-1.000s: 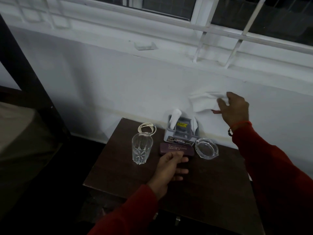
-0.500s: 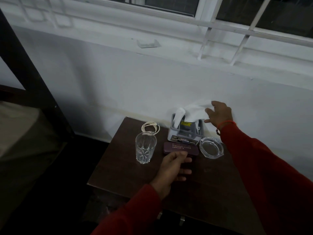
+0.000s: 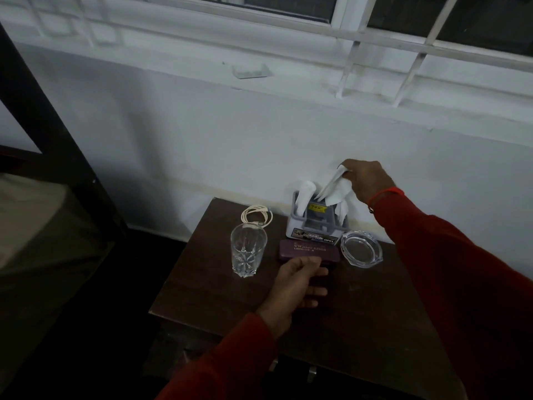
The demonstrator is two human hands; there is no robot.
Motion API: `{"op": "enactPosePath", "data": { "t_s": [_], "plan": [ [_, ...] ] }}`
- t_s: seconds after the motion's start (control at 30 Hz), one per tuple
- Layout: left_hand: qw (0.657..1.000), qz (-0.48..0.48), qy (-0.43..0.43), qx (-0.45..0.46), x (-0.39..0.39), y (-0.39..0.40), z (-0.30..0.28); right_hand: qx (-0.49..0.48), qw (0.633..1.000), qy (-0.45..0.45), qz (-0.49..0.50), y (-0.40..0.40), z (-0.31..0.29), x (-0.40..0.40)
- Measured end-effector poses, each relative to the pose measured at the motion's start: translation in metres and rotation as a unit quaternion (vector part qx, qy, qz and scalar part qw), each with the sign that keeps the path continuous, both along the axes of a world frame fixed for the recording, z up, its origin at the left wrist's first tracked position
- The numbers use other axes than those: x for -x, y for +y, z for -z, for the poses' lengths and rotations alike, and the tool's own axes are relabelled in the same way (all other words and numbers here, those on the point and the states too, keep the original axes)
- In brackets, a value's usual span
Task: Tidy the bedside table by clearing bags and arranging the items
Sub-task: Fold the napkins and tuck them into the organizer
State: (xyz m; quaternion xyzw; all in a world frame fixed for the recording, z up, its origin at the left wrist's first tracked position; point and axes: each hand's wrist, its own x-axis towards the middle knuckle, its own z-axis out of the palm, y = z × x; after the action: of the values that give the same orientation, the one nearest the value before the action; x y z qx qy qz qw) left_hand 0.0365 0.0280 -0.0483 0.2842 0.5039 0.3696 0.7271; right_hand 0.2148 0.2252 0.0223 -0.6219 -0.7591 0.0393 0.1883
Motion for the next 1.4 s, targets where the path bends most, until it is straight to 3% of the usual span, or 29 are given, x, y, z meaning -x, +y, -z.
{"op": "enactPosePath", "data": {
  "t_s": [0.17,0.57,0.77,0.97,1.1,1.3,1.4],
  "plan": [
    [1.000,0.006,0.005,0.001,0.000,0.001,0.002,0.036,0.999,-0.033,-0.017,0.010,-0.007,0.023],
    [1.000,0.014,0.011,-0.004,-0.002,-0.001,0.002,0.012,0.998,0.053,-0.005,0.006,0.008,0.023],
    [0.999,0.024,0.021,-0.002,-0.003,-0.002,0.001,0.028,0.999,0.017,-0.018,0.001,0.013,0.023],
    [0.999,0.026,0.027,-0.003,-0.002,-0.002,0.003,-0.052,0.992,-0.113,0.016,-0.006,0.017,0.030],
    [0.999,0.030,0.028,-0.004,-0.002,-0.003,0.001,-0.058,0.994,-0.092,0.002,-0.001,0.024,0.024],
    [0.999,0.034,0.033,-0.005,-0.002,-0.003,0.000,0.068,0.996,-0.007,-0.059,0.009,0.036,0.015],
    [0.999,0.039,0.035,-0.003,-0.002,-0.003,-0.001,0.056,0.996,0.034,-0.060,0.008,0.040,0.020]
  ]
}}
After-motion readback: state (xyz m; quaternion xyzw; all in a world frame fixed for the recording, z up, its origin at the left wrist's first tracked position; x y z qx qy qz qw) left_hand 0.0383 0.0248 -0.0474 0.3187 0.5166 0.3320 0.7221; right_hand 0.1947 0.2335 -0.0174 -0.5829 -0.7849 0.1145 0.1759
